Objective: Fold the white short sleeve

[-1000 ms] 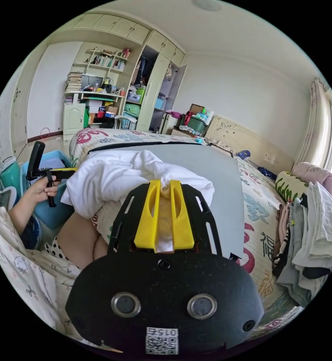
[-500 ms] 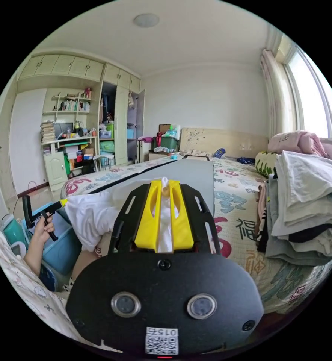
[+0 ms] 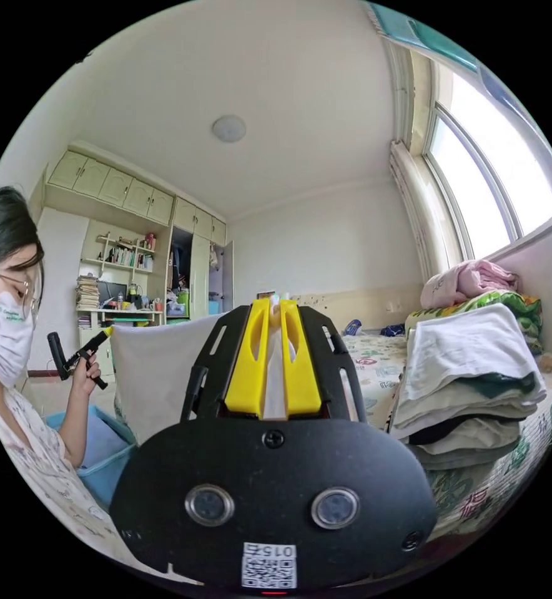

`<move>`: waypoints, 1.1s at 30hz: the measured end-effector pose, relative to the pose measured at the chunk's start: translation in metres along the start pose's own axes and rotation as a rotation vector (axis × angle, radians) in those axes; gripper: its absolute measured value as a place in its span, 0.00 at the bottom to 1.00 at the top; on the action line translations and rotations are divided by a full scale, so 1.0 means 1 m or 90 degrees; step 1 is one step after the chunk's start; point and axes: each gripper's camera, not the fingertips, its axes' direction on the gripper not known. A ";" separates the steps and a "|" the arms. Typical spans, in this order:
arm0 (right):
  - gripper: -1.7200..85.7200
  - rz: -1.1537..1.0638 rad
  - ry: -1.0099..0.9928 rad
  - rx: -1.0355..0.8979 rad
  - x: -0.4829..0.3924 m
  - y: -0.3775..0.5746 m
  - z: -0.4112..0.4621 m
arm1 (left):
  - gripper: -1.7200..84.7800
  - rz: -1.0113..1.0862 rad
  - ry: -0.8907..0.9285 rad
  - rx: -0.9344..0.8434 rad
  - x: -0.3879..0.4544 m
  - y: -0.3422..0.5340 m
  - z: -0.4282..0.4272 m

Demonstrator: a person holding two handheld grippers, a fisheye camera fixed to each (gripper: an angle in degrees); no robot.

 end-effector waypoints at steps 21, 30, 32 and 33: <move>0.06 0.008 0.078 -0.157 0.047 -0.056 0.217 | 0.02 0.043 0.001 -0.228 -0.031 0.140 0.248; 0.06 -0.061 0.110 -0.481 0.063 -0.014 0.410 | 0.02 0.042 -0.027 -0.472 -0.042 0.318 0.425; 0.06 -0.061 0.119 -0.541 0.066 -0.010 0.435 | 0.02 0.046 -0.022 -0.524 -0.037 0.351 0.452; 0.07 -0.053 0.118 -0.558 0.068 -0.009 0.439 | 0.02 0.045 -0.022 -0.531 -0.036 0.358 0.455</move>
